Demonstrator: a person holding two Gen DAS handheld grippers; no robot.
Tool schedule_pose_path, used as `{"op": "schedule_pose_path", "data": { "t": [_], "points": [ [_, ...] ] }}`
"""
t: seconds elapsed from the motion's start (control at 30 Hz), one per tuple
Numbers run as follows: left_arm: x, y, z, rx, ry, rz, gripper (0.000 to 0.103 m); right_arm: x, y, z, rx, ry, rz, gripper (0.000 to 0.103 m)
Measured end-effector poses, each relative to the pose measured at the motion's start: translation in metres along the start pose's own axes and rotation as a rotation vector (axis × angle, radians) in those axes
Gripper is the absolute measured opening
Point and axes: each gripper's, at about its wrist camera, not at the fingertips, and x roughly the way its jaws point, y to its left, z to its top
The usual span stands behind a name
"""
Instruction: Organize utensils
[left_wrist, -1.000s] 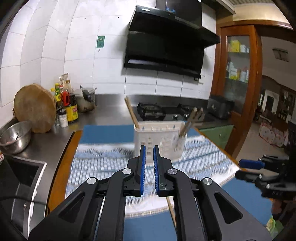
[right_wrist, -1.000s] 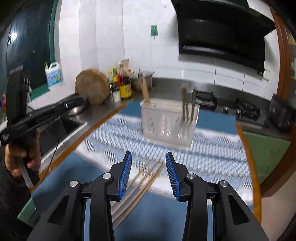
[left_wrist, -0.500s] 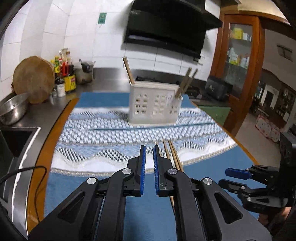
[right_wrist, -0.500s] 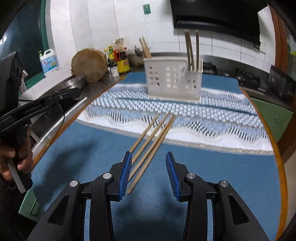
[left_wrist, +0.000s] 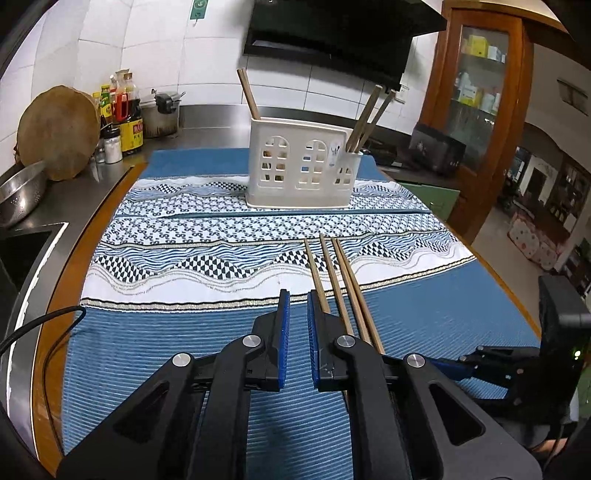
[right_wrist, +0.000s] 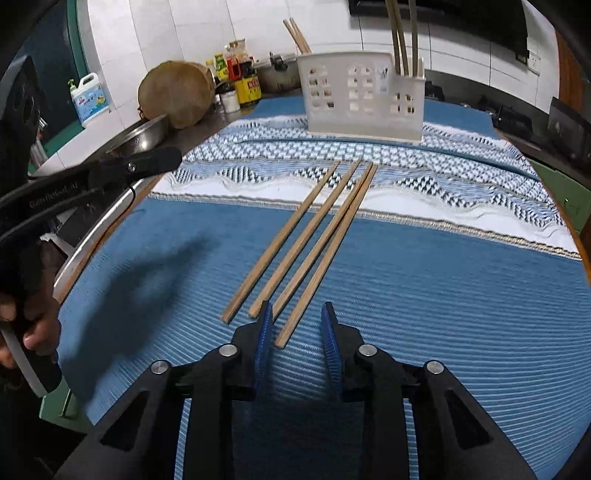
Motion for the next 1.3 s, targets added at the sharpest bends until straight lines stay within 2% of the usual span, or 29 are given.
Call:
{"op": "schedule_pose_path", "data": {
  "t": [0.5,0.63,0.7,0.9,1.1,1.3],
  "points": [
    [0.012,0.0,-0.012,-0.006,0.053,-0.005,0.01,0.015,0.01,-0.005,-0.029,0.033,-0.036,0.019],
    [0.014,-0.002,-0.016,0.002,0.07,-0.012,0.01,0.014,0.01,-0.004,-0.032,0.024,-0.058,0.01],
    [0.017,-0.005,-0.018,0.009,0.082,-0.02,0.01,0.013,0.006,-0.003,-0.022,0.02,-0.069,0.009],
    [0.025,-0.011,-0.027,0.015,0.115,-0.038,0.01,0.012,0.002,-0.002,0.006,0.016,-0.049,0.009],
    [0.031,-0.017,-0.035,0.023,0.15,-0.057,0.01,0.017,0.006,-0.005,0.015,0.031,-0.037,0.014],
    [0.04,-0.029,-0.043,0.041,0.193,-0.082,0.01,0.014,0.001,-0.005,0.026,0.022,-0.057,0.01]
  ]
}}
